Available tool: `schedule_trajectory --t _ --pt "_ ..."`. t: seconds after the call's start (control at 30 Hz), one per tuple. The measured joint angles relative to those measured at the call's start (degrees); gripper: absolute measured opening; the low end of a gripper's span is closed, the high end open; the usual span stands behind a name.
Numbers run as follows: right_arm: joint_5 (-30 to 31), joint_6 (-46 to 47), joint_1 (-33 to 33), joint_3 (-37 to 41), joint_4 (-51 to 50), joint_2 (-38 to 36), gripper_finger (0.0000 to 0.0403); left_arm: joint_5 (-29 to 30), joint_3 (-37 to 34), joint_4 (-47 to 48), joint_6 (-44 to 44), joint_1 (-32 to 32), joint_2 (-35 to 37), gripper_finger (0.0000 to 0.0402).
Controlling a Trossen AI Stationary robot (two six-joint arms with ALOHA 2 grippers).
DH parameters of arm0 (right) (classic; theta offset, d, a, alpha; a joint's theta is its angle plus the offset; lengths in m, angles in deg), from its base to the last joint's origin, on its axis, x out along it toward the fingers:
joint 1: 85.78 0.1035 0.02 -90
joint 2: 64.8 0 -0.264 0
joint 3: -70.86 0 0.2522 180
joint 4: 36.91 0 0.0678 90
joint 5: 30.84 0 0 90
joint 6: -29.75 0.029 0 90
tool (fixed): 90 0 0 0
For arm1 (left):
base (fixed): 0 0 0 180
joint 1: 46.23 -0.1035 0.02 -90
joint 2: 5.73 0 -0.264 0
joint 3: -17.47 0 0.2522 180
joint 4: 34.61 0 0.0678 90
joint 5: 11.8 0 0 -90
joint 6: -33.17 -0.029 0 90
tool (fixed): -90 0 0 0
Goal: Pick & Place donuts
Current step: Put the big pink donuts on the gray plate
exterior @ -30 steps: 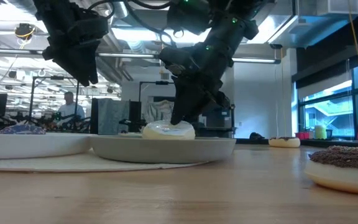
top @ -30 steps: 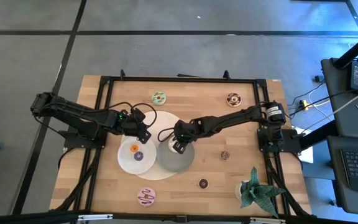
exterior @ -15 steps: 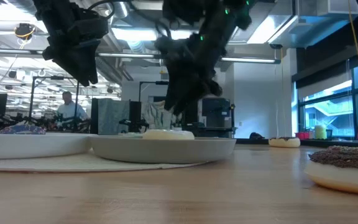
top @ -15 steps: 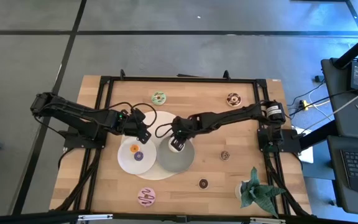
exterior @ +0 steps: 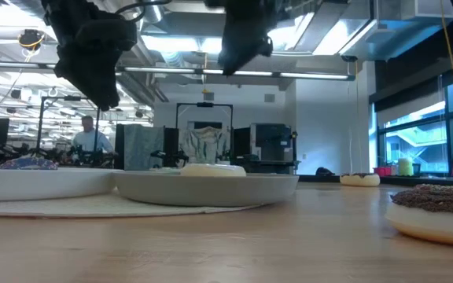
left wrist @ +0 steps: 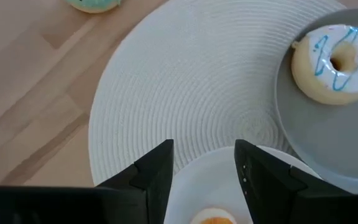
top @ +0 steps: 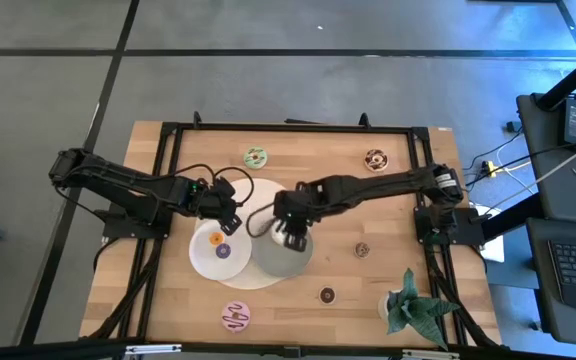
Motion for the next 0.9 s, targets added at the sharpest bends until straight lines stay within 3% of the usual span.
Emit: schedule_trajectory --t 0.13,0.3,0.67,0.9 --pt "3.46 -0.20 1.66 1.99 -3.27 -2.48 0.0141 -2.25 0.00 -0.08 -2.86 0.00 0.00 0.0174" --pt "4.61 4.89 1.83 11.12 -7.95 -9.53 0.0141 -2.65 0.00 -0.18 -3.86 0.02 0.00 0.0186" --pt "5.52 24.72 3.97 33.70 -1.80 -26.20 0.0141 -4.27 0.00 -1.77 -8.38 0.02 -0.37 0.0206" --pt "7.49 24.52 4.47 39.44 1.31 -28.15 0.0141 -1.32 0.02 -11.38 -17.65 -0.02 -0.83 0.0218"
